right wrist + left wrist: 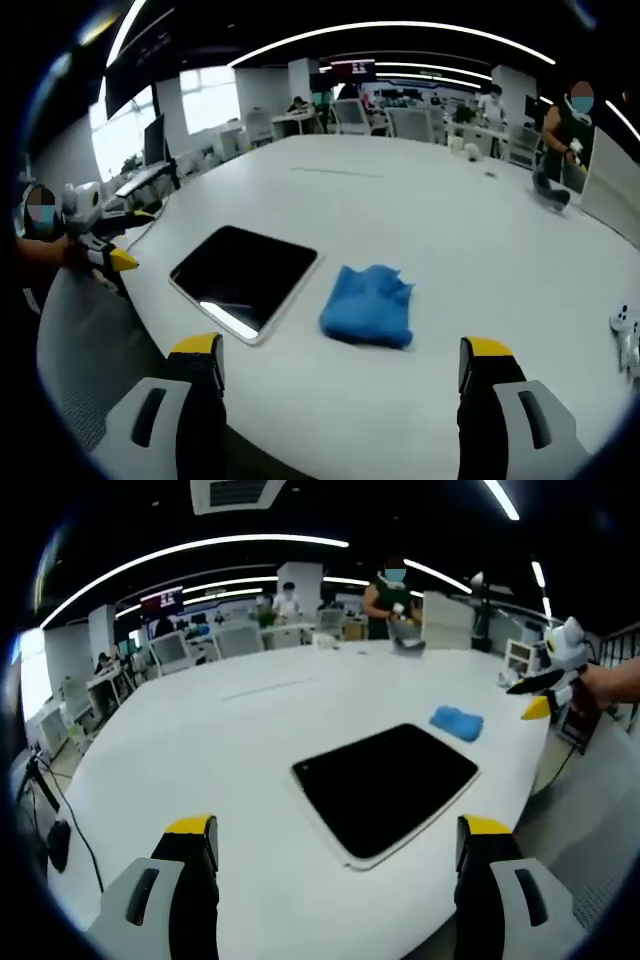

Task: Wipe the mirror surface with the cleaning cloth until all visible marks leave the cleaned area.

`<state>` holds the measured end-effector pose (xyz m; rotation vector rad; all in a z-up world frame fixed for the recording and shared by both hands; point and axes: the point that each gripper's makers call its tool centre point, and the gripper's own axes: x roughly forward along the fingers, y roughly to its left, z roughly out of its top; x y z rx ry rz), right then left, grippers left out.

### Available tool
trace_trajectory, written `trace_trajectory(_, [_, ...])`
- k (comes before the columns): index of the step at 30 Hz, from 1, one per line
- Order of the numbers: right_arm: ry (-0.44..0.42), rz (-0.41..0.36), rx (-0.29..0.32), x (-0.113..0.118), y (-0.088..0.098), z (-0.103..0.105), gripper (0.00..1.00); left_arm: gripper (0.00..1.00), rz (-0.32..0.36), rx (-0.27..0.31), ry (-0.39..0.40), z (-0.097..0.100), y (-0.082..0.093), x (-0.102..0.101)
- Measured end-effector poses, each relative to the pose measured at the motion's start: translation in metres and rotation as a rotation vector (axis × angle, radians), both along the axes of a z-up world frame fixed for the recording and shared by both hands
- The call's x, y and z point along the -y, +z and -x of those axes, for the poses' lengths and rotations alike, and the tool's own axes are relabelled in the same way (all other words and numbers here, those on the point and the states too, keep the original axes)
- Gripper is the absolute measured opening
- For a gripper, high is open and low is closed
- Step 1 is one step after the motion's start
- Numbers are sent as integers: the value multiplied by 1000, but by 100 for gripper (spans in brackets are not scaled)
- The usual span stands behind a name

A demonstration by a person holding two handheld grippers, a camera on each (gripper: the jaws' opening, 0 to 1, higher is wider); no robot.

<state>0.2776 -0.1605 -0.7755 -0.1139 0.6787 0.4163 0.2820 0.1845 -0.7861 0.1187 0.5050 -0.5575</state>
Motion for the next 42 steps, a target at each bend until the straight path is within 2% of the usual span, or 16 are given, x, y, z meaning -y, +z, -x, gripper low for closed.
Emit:
trace_trajectory(7, [-30,-12,13,6,27,-25,98,100,9,-16,-4,1,-2,2])
trace_trajectory(11, [-44,-24,-6,6,29,-31,97,99,16,-16,1,1,-2,2])
trace_trajectory(14, [-22,-39,-14,3,33,-37,93,99,26,-32,11,1,-4,1])
trace_trajectory(20, [9,-12,-71,-3,45,-46,87,99,22,-23,13,1,-3,2])
trace_trajectory(22, [-23,64,-145,5,38,-45,86,99,22,-27,20,2,-3,0])
trace_trajectory(23, [-34,76,-148,7,38,-47,86,99,21,-31,24,2,-4,0])
trace_trajectory(25, [-53,37,-125,0,43,-59,86,99,6,-43,31,3,-7,-3])
trace_trajectory(27, [-33,40,-179,-8,38,-60,83,99,1,-58,34,4,-10,-4])
trace_trajectory(28, [-5,80,-199,-8,34,-60,78,99,5,-62,37,4,-11,-4])
trace_trajectory(31, [-2,85,-203,-14,27,-70,72,99,45,-72,40,1,-10,-2])
trace_trajectory(33, [-26,82,-254,-9,15,-72,66,99,28,-85,27,7,-13,0])
trace_trajectory(34, [-29,78,-313,-9,7,-67,62,99,12,-86,28,8,-14,-1])
trace_trajectory(35, [-32,81,-331,-8,3,-67,60,99,11,-87,27,8,-15,-1])
trace_trajectory(38, [-44,134,-361,2,-12,-75,52,99,41,-98,32,5,-15,0])
trace_trajectory(40, [-39,137,-338,4,-15,-81,48,99,32,-94,12,6,-15,3])
trace_trajectory(42, [-77,121,-370,8,-23,-78,48,99,26,-90,1,8,-15,5])
